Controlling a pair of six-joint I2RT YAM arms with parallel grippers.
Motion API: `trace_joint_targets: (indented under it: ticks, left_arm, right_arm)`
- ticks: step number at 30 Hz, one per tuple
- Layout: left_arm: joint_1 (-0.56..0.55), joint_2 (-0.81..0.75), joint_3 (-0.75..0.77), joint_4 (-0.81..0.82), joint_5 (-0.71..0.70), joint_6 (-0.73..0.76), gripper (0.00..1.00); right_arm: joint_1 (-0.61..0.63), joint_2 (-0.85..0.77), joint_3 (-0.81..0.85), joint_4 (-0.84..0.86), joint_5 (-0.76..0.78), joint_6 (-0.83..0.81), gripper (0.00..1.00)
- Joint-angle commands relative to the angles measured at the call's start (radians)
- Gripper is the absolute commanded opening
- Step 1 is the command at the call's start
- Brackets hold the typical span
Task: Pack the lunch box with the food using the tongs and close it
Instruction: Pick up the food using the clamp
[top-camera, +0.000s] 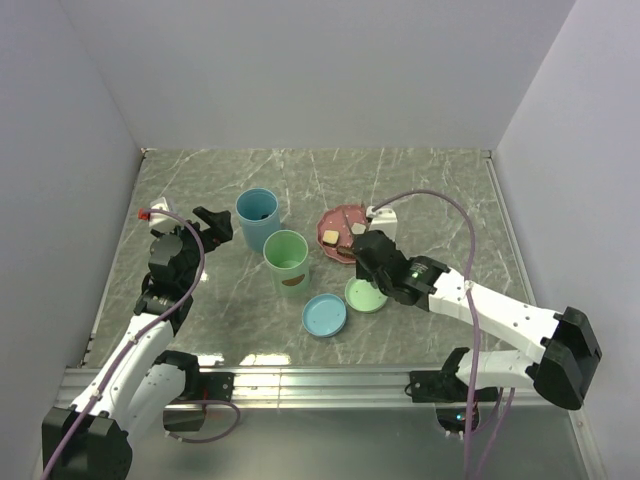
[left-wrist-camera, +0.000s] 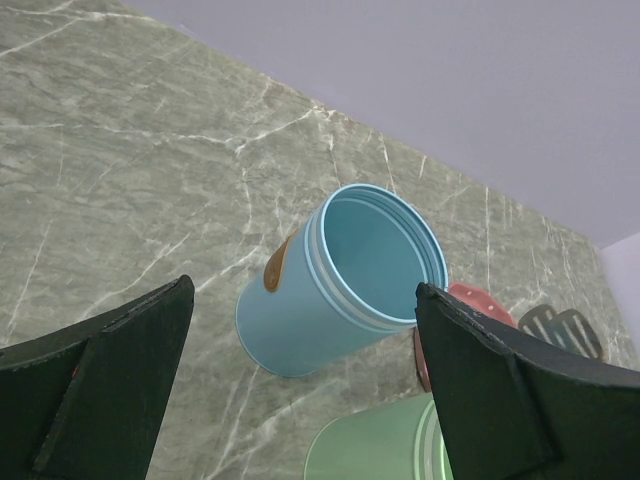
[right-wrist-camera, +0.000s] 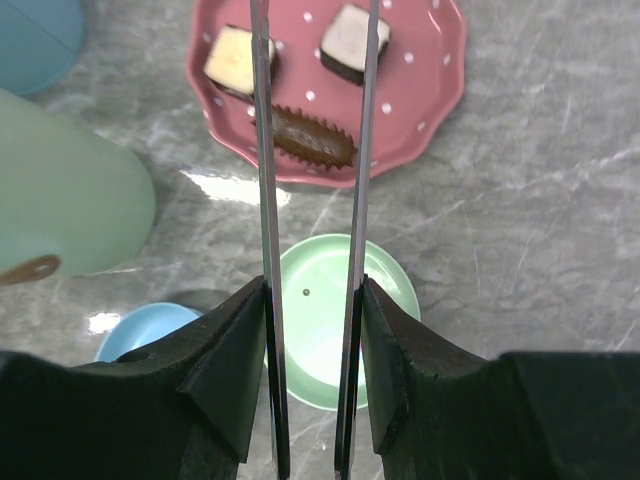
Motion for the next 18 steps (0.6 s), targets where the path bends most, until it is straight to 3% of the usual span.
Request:
trace_joint_targets:
  ticks: [1,18]
  left_arm:
    - [0.000,-0.017,-0.005,0.036,0.016,-0.014,0.99]
    - [0.000,-0.008,-0.006,0.041,0.018,-0.016,0.99]
  right_arm:
    - [-0.028,-0.031,-0.038,0.074,-0.029,0.040,0.47]
    - [-0.079,0.017,-0.113,0.130,-0.086,0.074,0.49]
